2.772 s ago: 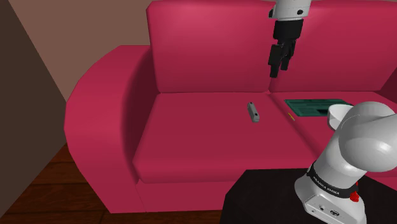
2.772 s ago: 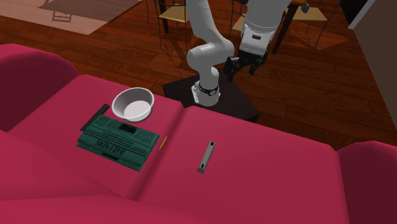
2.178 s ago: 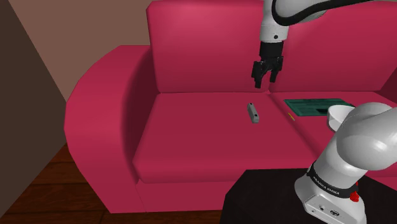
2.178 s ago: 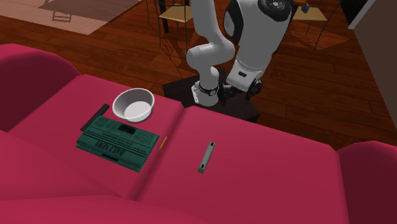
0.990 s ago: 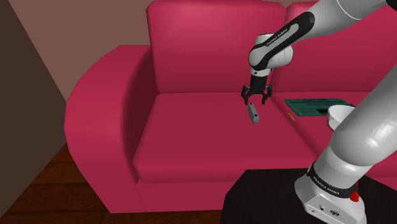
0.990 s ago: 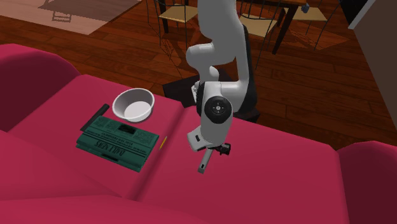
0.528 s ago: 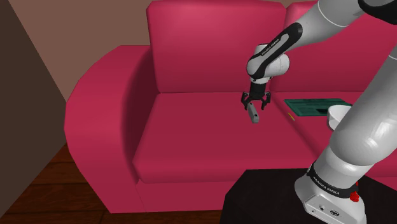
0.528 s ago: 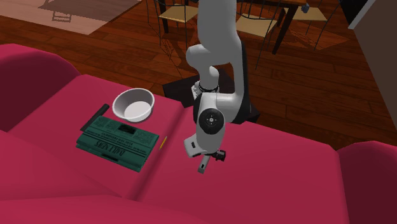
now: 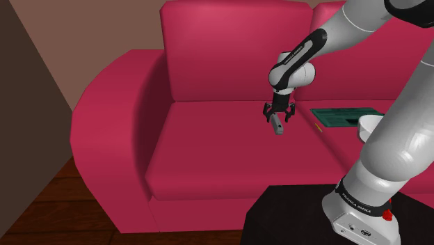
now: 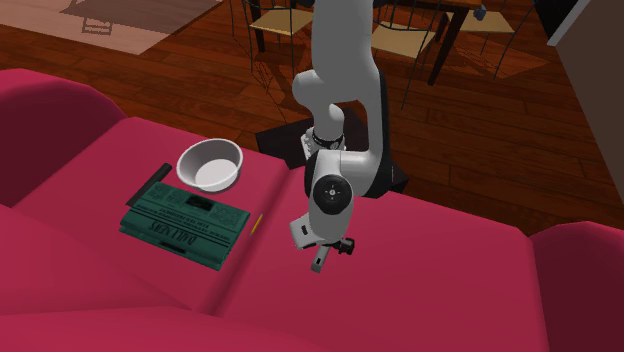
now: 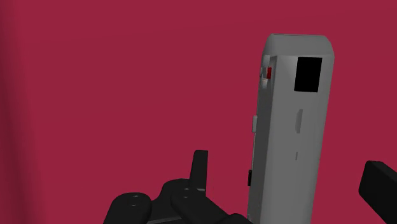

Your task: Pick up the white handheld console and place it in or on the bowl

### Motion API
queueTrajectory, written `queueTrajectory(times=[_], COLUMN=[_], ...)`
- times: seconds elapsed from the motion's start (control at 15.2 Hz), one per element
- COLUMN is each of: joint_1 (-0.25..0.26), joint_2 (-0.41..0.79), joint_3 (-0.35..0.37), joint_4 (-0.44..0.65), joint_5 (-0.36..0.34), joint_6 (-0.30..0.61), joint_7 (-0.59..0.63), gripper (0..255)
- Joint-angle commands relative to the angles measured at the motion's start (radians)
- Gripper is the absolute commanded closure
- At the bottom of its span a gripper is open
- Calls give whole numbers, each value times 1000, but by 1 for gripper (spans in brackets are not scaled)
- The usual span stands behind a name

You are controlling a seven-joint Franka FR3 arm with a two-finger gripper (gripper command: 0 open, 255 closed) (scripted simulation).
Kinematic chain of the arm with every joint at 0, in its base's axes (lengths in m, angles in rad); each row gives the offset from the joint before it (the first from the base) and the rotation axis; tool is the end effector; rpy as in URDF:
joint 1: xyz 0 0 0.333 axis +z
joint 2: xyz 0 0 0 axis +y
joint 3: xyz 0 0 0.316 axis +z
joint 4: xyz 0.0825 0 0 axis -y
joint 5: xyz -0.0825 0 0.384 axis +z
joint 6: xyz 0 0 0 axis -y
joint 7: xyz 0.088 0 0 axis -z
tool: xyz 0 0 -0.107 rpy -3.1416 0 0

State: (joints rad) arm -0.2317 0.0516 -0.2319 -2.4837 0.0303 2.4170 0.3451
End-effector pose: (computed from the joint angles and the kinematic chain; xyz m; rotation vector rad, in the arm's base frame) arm 0.4113 -0.2063 0.2598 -2.8556 1.2632 0.1816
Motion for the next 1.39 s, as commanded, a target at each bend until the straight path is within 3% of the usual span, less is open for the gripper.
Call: queueTrajectory(times=[0.0,0.07,0.66,1.32], joint_1=[0,0,0,-1], joint_2=[0,0,0,-115], joint_3=[0,0,0,-1], joint_4=[0,0,0,31], joint_5=[0,0,0,-39], joint_6=[0,0,0,-143], joint_7=[0,0,0,30], gripper=[0,255,255,255])
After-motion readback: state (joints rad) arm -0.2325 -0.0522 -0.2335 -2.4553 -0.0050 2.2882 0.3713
